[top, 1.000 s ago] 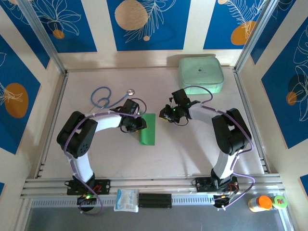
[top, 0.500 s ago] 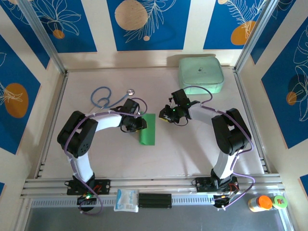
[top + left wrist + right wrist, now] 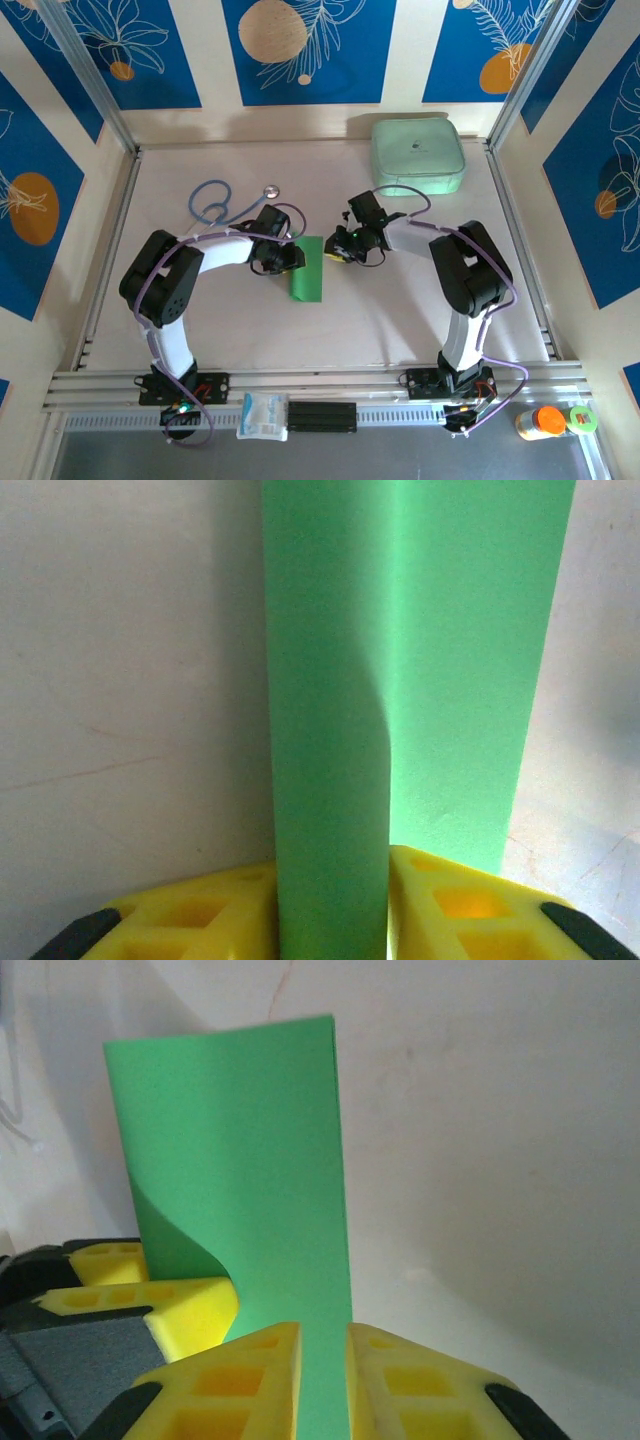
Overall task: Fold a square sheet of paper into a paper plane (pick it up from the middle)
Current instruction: Hold the square sheet of paper at the center of the table.
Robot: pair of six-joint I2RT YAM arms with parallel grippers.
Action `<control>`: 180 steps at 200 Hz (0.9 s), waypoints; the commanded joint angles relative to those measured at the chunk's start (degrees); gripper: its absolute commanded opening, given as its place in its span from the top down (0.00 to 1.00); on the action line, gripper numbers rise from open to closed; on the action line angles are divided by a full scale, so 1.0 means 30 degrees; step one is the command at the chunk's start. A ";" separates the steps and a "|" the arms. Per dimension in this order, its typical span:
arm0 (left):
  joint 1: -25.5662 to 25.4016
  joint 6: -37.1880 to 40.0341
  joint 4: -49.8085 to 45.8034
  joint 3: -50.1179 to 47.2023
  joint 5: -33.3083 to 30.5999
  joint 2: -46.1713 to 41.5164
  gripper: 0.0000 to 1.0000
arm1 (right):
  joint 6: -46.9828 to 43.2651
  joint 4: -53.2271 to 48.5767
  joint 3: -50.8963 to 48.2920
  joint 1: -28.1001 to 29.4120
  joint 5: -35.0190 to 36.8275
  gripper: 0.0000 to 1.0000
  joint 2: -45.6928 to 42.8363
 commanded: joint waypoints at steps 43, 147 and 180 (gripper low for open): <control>-0.0379 0.0219 -0.0935 -0.1095 -0.1015 0.2749 0.65 | -0.0098 -0.0132 0.1140 0.0946 -0.1422 0.85 0.1312; -0.0405 -0.0272 -0.0800 -0.1286 -0.1029 0.2364 0.65 | -0.0977 -0.2289 0.1616 0.0893 -0.0512 0.94 0.3476; -0.0391 -0.0459 -0.1739 0.0081 -0.0776 0.0625 0.60 | -0.2164 -0.3228 0.1199 0.0527 0.0282 0.94 0.4010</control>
